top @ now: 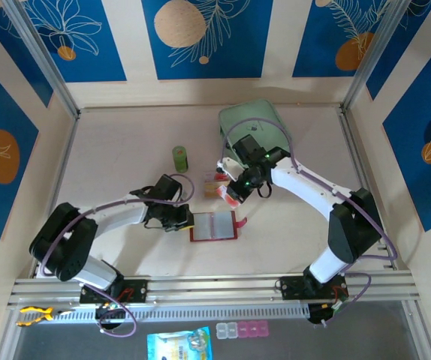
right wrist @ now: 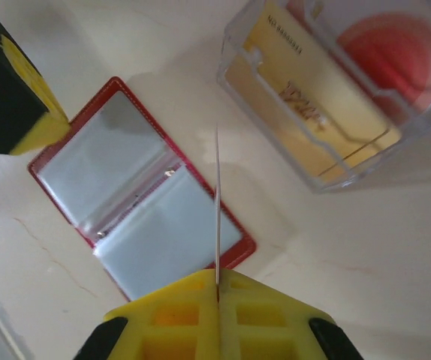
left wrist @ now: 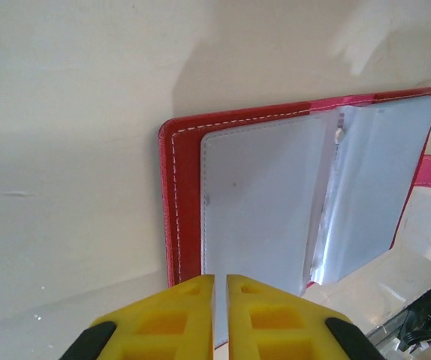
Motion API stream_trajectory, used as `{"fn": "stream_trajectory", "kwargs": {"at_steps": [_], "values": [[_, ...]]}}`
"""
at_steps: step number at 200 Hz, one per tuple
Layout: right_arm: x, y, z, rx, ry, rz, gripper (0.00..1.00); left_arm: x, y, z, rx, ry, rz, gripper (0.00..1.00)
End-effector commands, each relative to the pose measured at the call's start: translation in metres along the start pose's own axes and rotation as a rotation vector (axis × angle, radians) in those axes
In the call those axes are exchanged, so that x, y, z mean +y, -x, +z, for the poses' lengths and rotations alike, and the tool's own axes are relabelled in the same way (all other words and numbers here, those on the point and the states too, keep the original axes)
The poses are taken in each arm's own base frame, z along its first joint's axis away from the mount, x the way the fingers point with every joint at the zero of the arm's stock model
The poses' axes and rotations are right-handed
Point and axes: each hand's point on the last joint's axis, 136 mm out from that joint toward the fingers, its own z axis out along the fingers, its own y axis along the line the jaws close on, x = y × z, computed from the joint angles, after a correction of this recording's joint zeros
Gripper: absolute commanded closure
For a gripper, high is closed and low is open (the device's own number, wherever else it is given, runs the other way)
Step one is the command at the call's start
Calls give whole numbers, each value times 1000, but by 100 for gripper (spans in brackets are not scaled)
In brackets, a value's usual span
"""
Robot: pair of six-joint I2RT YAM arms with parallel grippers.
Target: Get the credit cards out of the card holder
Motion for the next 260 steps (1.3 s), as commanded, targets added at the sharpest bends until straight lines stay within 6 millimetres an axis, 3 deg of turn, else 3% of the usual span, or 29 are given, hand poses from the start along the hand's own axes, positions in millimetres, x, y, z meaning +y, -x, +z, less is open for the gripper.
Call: {"fn": "stream_trajectory", "kwargs": {"at_steps": [1, 69, 126, 216, 260], "values": [[-13, -5, 0, 94, -60, -260, 100, 1, 1, -9, -21, 15, 13, 88], [-38, 36, -11, 126, -59, -456, 100, 13, -5, -23, -48, 48, 7, 87], [-56, 67, -3, 115, -50, -516, 100, 26, -10, -34, -76, 69, -18, 87], [-69, 79, 28, 128, -9, -551, 100, 38, -11, -39, -92, 88, -49, 87], [-64, 83, 38, 121, 25, -561, 99, 43, -13, -42, -96, 94, -63, 87]]}}
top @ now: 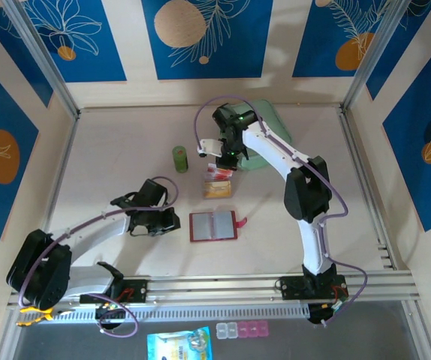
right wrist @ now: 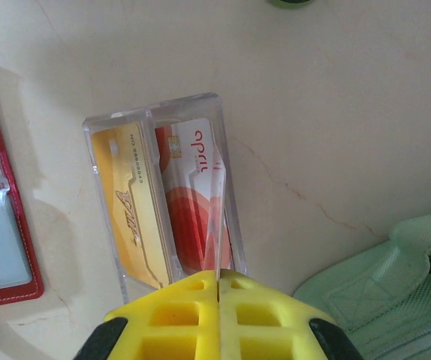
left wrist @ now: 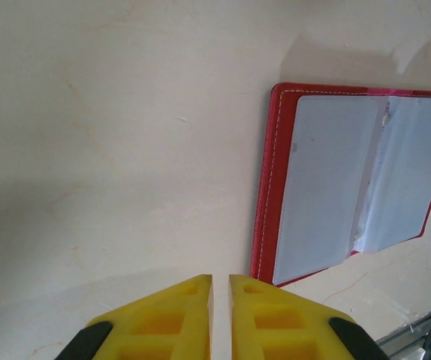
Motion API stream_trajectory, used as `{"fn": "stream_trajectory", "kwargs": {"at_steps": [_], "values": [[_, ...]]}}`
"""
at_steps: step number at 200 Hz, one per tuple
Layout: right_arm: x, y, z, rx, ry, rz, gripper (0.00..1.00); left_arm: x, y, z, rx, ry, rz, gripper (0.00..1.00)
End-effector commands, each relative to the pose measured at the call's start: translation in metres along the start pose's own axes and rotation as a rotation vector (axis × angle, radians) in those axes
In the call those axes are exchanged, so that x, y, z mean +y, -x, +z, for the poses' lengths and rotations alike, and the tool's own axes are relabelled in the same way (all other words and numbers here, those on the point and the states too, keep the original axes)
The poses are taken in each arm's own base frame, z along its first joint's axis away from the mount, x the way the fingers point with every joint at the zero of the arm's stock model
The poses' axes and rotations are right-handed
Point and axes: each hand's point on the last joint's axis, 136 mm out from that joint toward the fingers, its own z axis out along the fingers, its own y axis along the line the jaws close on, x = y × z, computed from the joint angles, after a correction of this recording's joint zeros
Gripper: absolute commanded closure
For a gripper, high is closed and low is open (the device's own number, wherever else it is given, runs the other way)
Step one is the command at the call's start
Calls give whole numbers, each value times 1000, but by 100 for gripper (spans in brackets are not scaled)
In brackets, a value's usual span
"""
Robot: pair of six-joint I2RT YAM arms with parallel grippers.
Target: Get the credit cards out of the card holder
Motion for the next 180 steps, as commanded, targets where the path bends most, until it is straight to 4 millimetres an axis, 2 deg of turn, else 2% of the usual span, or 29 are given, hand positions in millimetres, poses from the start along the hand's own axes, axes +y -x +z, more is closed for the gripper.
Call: {"fn": "stream_trajectory", "kwargs": {"at_steps": [1, 96, 124, 145, 180], "values": [[5, 6, 7, -20, 49, -22, 99, 11, -2, -3, -1, 29, -19, 87], [11, 17, 14, -32, 71, -53, 100, 11, 0, -4, -8, 24, -27, 87], [8, 13, 18, -13, 64, -41, 90, 12, -1, -3, -6, 26, -29, 87], [6, 16, 12, -23, 53, -28, 82, 13, -1, -2, -6, 25, -30, 86], [7, 16, 2, -30, 28, -9, 80, 11, 5, -2, -15, 22, -22, 86]]}}
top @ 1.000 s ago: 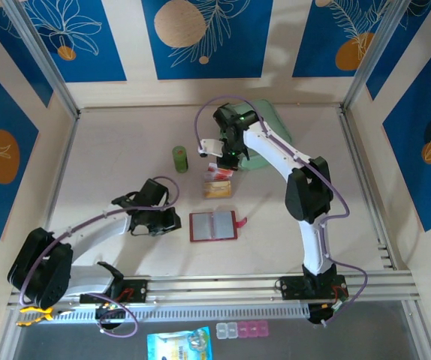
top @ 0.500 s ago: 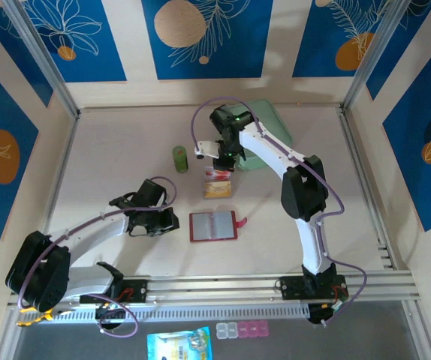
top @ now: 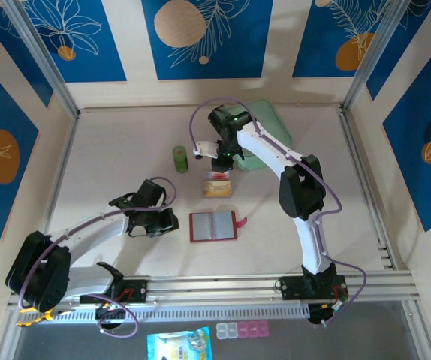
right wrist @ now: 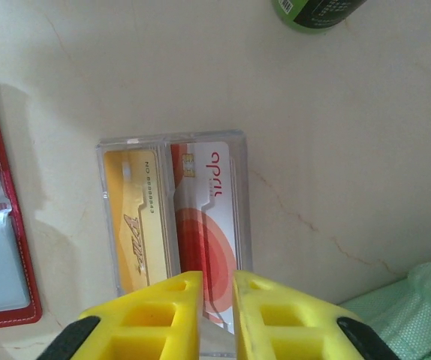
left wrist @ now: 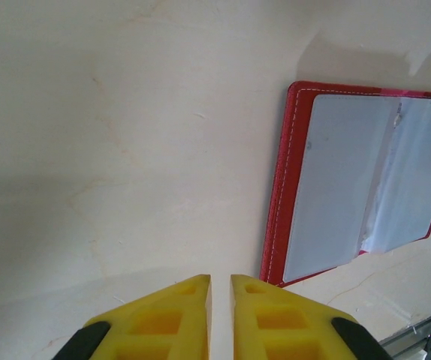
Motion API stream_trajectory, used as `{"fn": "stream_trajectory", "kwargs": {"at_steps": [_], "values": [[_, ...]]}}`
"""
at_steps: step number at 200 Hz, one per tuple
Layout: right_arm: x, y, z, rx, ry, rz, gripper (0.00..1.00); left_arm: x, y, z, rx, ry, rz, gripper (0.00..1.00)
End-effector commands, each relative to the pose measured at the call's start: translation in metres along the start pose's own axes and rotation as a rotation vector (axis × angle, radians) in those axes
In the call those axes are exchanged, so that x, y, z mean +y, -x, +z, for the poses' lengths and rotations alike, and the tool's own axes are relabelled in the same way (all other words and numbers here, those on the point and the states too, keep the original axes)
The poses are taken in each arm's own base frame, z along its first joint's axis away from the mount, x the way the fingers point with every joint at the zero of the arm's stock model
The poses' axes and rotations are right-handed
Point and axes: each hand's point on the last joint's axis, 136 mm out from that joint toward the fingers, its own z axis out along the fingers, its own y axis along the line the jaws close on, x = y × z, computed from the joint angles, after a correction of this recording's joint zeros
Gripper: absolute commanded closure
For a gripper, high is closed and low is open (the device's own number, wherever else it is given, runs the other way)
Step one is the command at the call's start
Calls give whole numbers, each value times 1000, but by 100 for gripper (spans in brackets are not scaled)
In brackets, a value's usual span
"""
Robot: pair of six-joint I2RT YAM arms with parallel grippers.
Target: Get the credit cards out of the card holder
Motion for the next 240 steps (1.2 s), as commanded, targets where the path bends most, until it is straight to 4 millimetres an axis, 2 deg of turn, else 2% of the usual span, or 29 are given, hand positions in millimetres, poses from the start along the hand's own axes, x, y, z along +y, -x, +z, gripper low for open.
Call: {"fn": "stream_trajectory", "kwargs": {"at_steps": [1, 23, 45, 68, 99, 113, 123, 129, 133, 137, 144, 150, 192, 240], "values": [[4, 5, -13, -18, -10, 17, 80, 5, 6, -1, -15, 14, -5, 86], [4, 4, -24, -28, -46, 71, 79, 6, 12, -1, -32, 23, 0, 83], [7, 5, -39, -78, -81, 149, 76, 11, 19, -3, -63, 36, 7, 75], [12, 1, -50, -134, -127, 232, 71, 17, 30, -6, -94, 58, 18, 61], [16, -20, -54, -157, -181, 372, 62, 31, 47, -13, -123, 124, 33, 39], [17, -34, -55, -160, -216, 434, 48, 37, 54, -17, -138, 156, 42, 31], [18, -45, -55, -164, -239, 478, 43, 44, 60, -19, -150, 187, 50, 25], [19, -51, -55, -169, -255, 502, 32, 47, 64, -21, -158, 206, 53, 23], [20, -56, -54, -170, -264, 520, 29, 51, 66, -21, -160, 221, 53, 21], [20, -60, -54, -173, -272, 539, 26, 54, 68, -23, -164, 234, 54, 14], [22, -67, -54, -180, -285, 570, 9, 60, 72, -24, -169, 263, 54, 6], [21, -73, -55, -191, -301, 598, 0, 64, 76, -26, -171, 282, 57, 0], [20, -118, -57, -253, -407, 783, 1, 79, 102, -40, -251, 352, 85, 0], [17, -162, -48, -340, -499, 955, 1, 96, 137, -76, -451, 526, 171, 0]]}}
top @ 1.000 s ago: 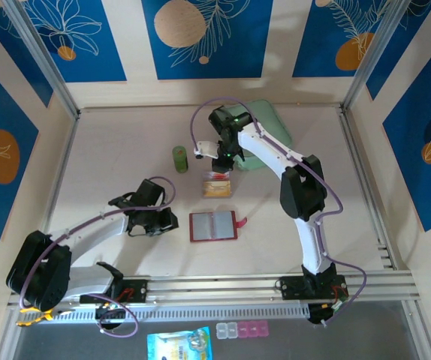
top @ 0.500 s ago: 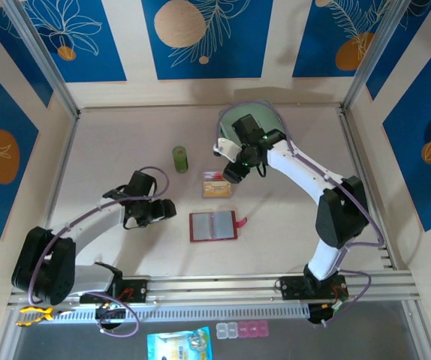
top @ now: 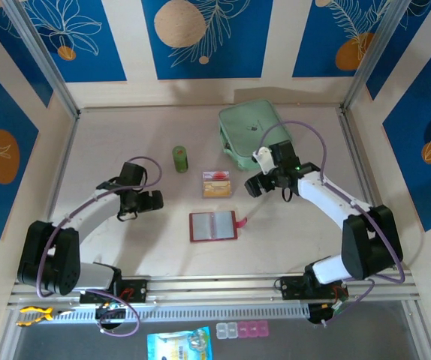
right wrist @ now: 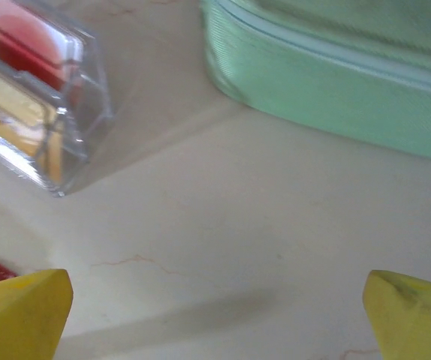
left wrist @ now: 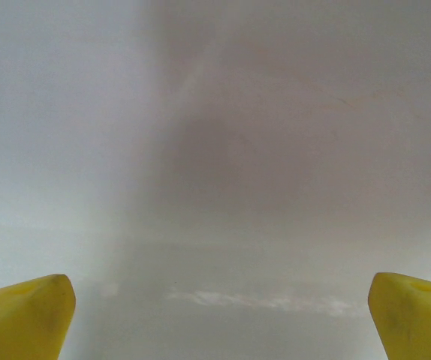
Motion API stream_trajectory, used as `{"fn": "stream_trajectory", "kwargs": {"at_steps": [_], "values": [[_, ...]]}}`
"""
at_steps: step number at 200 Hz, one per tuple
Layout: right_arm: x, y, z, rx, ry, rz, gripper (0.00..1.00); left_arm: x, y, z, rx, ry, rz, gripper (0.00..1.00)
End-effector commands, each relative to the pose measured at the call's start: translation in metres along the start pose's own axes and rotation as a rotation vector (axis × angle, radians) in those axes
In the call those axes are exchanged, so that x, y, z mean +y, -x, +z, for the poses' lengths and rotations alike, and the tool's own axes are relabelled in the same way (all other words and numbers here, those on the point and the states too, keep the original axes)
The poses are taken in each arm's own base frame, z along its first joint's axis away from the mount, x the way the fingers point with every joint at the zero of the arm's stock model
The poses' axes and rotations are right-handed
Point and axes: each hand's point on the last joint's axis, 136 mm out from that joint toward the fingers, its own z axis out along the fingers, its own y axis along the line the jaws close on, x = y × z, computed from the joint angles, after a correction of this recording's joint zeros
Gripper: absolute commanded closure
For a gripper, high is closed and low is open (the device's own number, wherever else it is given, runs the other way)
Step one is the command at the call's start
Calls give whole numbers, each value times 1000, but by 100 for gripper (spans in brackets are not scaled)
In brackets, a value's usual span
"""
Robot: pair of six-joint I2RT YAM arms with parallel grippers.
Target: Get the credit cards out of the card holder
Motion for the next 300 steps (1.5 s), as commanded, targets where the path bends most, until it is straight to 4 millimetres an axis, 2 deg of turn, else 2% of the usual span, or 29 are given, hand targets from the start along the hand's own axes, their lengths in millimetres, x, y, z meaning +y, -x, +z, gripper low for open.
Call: {"fn": "stream_trajectory", "kwargs": {"at_steps": [1, 25, 49, 76, 91, 130, 168, 198, 231, 300], "values": [[-16, 8, 0, -120, -43, 113, 1, 21, 38, -19, -175, 126, 57, 0], [-38, -4, 1, -186, -74, 234, 1, 41, 55, -27, -302, 241, 65, 0], [-62, -17, 1, -263, -120, 340, 1, 51, 73, -38, -401, 307, 65, 0], [-79, -19, 3, -352, -163, 367, 1, 49, 94, -45, -525, 320, 121, 0], [-87, -16, 4, -375, -182, 373, 1, 48, 102, -43, -601, 331, 169, 0], [-112, -8, 0, -465, -218, 421, 1, 41, 108, -31, -794, 300, 237, 1], [-127, -1, 1, -534, -234, 439, 1, 35, 121, -29, -849, 260, 262, 1], [-126, -8, 7, -565, -218, 436, 1, 30, 132, -21, -868, 154, 249, 1], [-115, -7, 13, -586, -175, 383, 1, 34, 127, -2, -897, 110, 222, 1], [-115, -8, 13, -587, -181, 381, 1, 31, 128, 0, -886, 93, 235, 0]]}}
